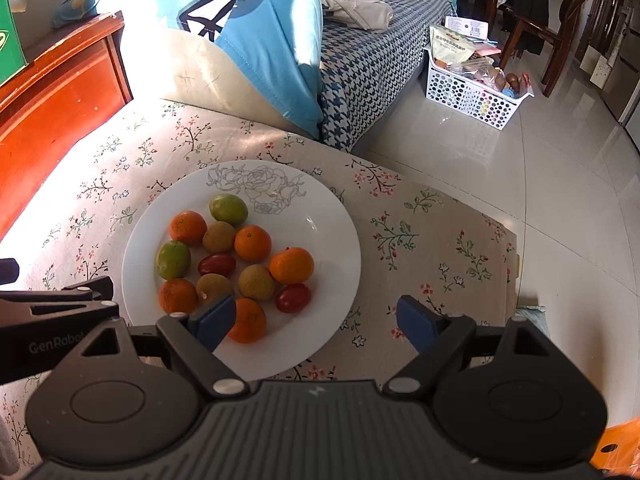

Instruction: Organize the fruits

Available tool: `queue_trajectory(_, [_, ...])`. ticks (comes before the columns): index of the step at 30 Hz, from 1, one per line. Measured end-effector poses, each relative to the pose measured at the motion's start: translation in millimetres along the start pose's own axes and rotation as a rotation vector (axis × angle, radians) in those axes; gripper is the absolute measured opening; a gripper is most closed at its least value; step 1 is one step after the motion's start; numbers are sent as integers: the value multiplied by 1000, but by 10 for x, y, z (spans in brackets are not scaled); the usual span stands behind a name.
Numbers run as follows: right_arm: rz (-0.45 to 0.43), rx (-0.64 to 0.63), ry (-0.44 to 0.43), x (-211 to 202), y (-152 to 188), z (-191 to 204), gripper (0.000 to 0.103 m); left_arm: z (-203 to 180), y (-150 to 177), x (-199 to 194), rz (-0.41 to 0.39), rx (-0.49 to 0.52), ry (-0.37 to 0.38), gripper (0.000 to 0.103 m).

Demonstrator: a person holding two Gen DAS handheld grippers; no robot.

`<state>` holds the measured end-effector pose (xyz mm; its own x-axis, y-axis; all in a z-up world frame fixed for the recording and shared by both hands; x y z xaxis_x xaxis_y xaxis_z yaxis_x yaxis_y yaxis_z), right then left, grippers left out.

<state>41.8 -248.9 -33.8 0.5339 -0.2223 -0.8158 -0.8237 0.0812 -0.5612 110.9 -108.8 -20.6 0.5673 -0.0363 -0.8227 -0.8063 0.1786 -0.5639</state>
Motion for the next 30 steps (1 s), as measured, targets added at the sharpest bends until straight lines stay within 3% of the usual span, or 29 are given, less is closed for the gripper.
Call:
queue_trajectory(17, [-35, -59, -29, -149, 52, 95, 87, 101, 101, -186, -17, 15, -12, 89])
queue_trajectory(30, [-112, -169, -106, -357, 262, 386, 87, 410, 466, -396, -7, -26, -12, 89])
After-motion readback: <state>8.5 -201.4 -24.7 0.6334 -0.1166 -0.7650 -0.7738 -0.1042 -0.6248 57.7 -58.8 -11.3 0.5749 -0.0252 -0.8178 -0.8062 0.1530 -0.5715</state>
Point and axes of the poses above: each gripper's, at about its wrist camera, not at the fingertips, and x roughly the way its jaws point, z to its left, y to its underside, the point moved 9 cm from there along x, roughly the way its jaws point, and after that the axes turned 12 degrees about -x, right-handed, at the moved point
